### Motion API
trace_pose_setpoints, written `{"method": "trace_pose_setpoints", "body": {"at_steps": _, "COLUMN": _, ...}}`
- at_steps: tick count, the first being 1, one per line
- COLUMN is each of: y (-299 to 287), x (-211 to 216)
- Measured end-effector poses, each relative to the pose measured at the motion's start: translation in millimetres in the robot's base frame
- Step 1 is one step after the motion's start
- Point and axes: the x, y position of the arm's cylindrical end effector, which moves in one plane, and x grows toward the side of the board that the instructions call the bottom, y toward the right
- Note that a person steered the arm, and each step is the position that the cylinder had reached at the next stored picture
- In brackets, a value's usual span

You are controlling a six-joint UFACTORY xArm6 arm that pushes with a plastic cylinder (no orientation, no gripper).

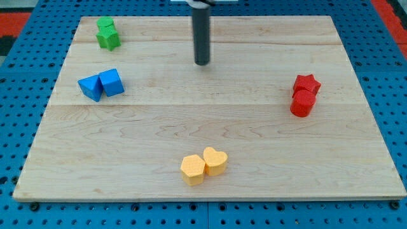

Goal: Move your arm towards the bottom of the yellow blocks

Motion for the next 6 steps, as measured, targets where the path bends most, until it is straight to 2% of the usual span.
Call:
{"method": "trace_pose_setpoints", "body": {"at_steps": 1, "y": 8.0, "x": 70.2}}
{"method": "trace_pose_setpoints", "body": {"at_steps": 2, "y": 73.9, "x": 110.4}}
{"method": "trace_pose_setpoints", "body": {"at_steps": 3, "y": 82.7, "x": 186.4}}
{"method": "trace_pose_setpoints", "body": {"at_steps": 4, "y": 103.8, "x": 237.0}}
{"method": "trace_pose_setpoints", "body": {"at_steps": 5, "y": 67.0, "x": 262.5}}
{"method": "trace_pose_setpoints", "body": {"at_steps": 6, "y": 24.1, "x": 263.3}}
